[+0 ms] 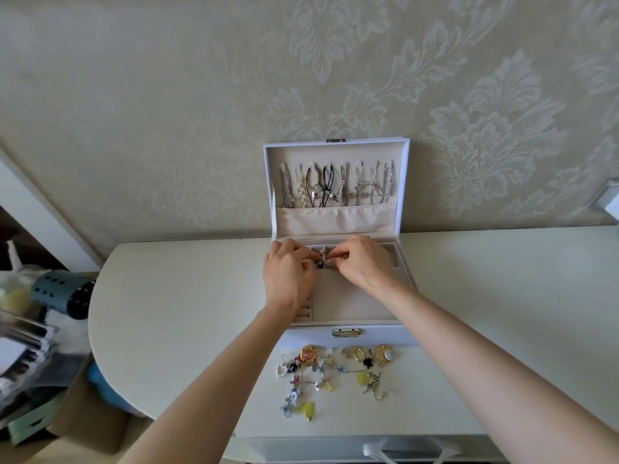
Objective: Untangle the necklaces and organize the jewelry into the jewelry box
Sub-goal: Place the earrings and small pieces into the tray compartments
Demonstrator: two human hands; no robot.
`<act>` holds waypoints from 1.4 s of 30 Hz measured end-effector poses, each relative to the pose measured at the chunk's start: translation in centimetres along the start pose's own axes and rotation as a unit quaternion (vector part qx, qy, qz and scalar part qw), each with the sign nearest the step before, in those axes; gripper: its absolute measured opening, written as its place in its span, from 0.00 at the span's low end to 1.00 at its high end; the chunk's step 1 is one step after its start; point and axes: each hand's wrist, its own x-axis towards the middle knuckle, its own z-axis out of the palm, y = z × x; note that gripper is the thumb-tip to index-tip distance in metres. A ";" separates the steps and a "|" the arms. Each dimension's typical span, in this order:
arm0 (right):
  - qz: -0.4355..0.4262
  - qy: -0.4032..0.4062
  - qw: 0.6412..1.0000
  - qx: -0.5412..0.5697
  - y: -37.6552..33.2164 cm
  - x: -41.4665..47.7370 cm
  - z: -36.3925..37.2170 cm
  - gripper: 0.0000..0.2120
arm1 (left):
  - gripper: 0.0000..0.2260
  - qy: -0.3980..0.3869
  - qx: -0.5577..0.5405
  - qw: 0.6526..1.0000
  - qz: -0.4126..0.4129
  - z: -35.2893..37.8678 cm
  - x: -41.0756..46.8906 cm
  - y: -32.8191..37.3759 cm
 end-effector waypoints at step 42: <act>0.018 0.063 0.998 0.009 -0.1 0.4 0.0 0.09 | 0.15 -0.028 0.091 0.995 0.005 0.4 0.2 -0.2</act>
